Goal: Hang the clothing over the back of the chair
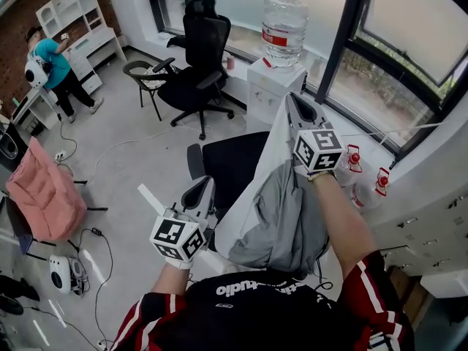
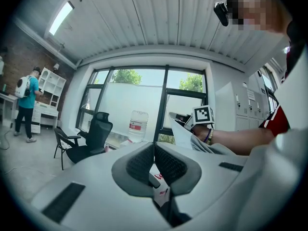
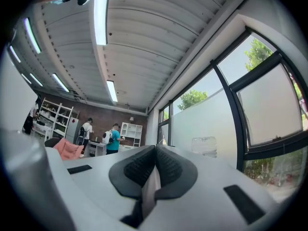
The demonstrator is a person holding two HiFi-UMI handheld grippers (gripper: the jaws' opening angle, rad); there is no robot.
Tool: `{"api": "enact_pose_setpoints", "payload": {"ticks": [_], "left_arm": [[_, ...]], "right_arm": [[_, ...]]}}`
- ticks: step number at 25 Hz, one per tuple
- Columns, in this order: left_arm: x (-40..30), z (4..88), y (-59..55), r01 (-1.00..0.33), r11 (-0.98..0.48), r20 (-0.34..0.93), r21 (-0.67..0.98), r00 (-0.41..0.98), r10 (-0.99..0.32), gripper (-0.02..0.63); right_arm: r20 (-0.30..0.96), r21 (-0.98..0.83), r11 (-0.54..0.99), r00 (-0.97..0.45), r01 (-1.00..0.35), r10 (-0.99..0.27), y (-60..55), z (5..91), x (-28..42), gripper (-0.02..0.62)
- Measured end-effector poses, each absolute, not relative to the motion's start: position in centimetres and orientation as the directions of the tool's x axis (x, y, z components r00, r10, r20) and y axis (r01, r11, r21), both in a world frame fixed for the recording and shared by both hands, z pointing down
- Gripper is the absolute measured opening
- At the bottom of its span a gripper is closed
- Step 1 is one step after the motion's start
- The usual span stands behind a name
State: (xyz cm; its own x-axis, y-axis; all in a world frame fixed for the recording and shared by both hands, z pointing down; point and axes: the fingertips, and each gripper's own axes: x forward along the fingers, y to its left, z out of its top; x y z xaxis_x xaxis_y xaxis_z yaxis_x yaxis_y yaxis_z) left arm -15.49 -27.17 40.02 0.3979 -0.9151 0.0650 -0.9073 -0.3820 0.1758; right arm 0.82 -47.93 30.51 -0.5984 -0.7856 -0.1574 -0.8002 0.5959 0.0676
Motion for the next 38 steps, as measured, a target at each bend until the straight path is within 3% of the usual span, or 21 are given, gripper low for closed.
{"api": "enact_pose_setpoints", "payload": {"ticks": [5, 16, 38], "left_arm": [[-16.1, 40.5, -27.1, -0.909, -0.373, 0.074, 0.188, 0.392, -0.917, 0.026], [-15.6, 41.4, -27.7, -0.894, -0.401, 0.087, 0.199, 0.424, -0.902, 0.026], [-12.7, 40.8, -26.5, -0.853, -0.488, 0.066, 0.184, 0.506, -0.860, 0.026]], "right_arm": [[-0.192, 0.081, 0.566, -0.570, -0.820, -0.798, -49.2, 29.8, 1.0, 0.014], [0.082, -0.001, 0.573, -0.571, -0.820, -0.817, -49.8, 37.7, 1.3, 0.015], [0.275, -0.033, 0.638, -0.621, -0.769, -0.734, -36.0, 39.5, 5.3, 0.015]]}}
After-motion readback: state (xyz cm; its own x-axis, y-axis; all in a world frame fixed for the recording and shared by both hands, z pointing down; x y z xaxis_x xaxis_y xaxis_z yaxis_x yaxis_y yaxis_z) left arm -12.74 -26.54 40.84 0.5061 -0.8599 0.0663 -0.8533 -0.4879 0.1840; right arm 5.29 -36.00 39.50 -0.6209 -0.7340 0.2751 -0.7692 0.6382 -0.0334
